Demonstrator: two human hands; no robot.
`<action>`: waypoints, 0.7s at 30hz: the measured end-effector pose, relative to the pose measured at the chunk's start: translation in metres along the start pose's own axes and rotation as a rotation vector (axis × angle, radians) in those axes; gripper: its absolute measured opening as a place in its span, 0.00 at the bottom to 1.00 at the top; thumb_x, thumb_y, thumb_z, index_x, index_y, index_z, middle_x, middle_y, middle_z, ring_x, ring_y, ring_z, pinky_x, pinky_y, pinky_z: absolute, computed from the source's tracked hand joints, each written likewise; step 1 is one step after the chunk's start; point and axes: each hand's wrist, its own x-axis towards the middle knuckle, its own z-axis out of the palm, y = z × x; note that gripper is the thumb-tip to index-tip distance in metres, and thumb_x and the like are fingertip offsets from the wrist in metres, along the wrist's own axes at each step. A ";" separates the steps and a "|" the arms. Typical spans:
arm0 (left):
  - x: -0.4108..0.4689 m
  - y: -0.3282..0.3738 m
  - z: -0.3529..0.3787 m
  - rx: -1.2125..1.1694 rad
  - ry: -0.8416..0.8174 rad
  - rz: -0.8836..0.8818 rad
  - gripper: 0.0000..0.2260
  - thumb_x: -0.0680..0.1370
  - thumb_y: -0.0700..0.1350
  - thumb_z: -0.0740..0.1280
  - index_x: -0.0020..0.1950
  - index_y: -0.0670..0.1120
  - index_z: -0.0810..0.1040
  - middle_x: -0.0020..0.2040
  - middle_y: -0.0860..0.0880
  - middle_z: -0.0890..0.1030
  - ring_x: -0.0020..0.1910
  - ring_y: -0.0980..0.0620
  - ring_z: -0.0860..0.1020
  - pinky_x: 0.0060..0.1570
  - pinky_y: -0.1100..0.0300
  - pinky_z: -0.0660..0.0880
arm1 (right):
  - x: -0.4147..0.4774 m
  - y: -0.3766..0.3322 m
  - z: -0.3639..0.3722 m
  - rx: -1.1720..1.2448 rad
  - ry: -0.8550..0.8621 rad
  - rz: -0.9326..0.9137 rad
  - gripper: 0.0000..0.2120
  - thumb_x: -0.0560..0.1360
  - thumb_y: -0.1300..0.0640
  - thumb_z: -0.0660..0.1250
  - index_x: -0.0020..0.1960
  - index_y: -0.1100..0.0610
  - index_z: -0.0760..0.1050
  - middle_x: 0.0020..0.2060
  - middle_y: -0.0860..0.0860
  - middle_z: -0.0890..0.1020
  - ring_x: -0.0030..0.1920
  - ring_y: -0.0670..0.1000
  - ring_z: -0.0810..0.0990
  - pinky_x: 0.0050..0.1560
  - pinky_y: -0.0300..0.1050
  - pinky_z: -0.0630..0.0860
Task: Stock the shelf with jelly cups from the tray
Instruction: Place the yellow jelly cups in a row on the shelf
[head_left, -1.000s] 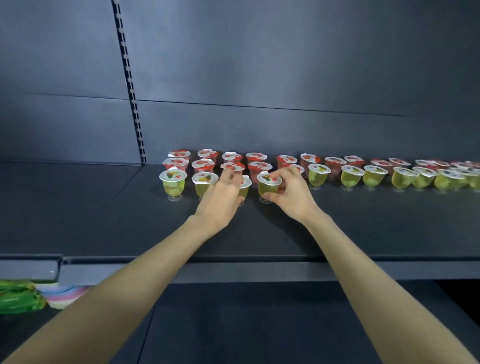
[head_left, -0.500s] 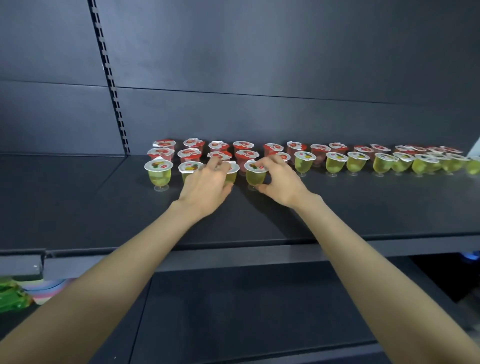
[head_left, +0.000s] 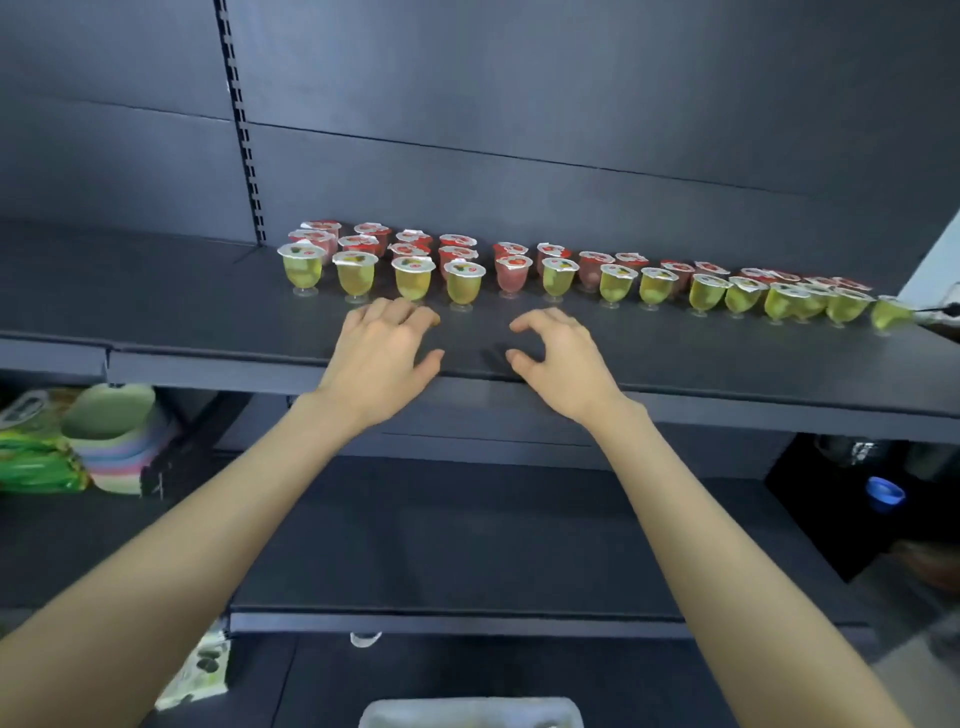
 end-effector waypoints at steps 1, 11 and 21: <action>-0.013 0.013 0.000 -0.005 0.007 -0.019 0.17 0.77 0.47 0.66 0.63 0.41 0.75 0.58 0.41 0.77 0.58 0.39 0.72 0.59 0.47 0.65 | -0.016 0.005 -0.004 0.011 -0.004 -0.017 0.15 0.77 0.57 0.65 0.63 0.57 0.73 0.63 0.53 0.74 0.64 0.54 0.69 0.60 0.48 0.69; -0.157 0.109 0.060 -0.028 -0.148 -0.138 0.15 0.72 0.43 0.71 0.57 0.39 0.78 0.48 0.40 0.80 0.46 0.37 0.78 0.48 0.47 0.73 | -0.170 0.068 0.018 0.074 -0.175 -0.023 0.15 0.78 0.57 0.64 0.63 0.57 0.72 0.62 0.51 0.73 0.62 0.52 0.69 0.56 0.46 0.71; -0.316 0.112 0.206 -0.142 -0.800 -0.477 0.19 0.79 0.50 0.61 0.69 0.47 0.69 0.64 0.45 0.74 0.63 0.43 0.71 0.61 0.51 0.66 | -0.304 0.145 0.199 0.077 -0.672 0.232 0.17 0.78 0.56 0.63 0.66 0.55 0.71 0.63 0.52 0.73 0.65 0.53 0.69 0.61 0.48 0.71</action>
